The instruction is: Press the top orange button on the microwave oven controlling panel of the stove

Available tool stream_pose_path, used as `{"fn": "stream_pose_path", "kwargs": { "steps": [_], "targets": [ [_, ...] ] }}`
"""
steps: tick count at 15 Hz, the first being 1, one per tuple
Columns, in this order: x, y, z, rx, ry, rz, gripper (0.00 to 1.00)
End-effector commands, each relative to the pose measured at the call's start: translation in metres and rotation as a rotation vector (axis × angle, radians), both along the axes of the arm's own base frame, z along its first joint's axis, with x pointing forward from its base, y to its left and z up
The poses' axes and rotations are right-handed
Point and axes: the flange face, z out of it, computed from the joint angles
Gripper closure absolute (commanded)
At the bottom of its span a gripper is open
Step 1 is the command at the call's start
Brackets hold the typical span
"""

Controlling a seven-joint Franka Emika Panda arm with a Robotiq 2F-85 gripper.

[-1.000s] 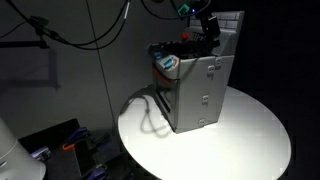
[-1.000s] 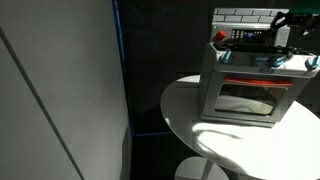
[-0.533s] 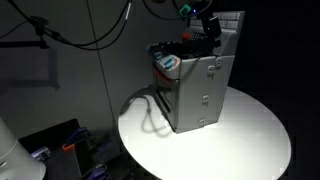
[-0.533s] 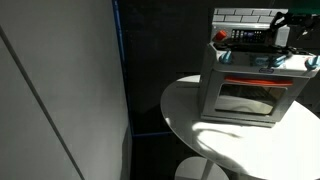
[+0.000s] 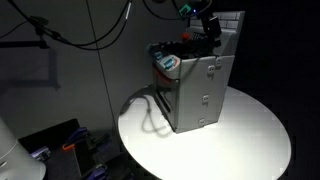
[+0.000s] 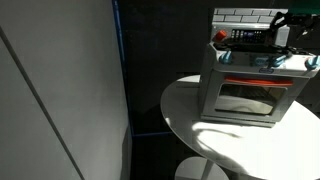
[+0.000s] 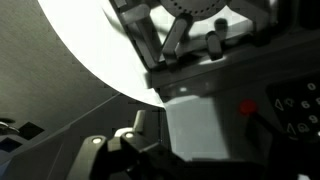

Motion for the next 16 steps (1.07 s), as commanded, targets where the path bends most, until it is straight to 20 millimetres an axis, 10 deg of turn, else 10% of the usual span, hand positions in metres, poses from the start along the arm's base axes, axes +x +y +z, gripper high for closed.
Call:
{"fn": "stream_pose_path", "kwargs": {
  "steps": [1, 16],
  "targets": [
    [0.008, 0.001, 0.012, 0.016, -0.027, -0.015, 0.0],
    [-0.003, 0.012, 0.027, 0.09, -0.037, -0.003, 0.0]
  ]
}}
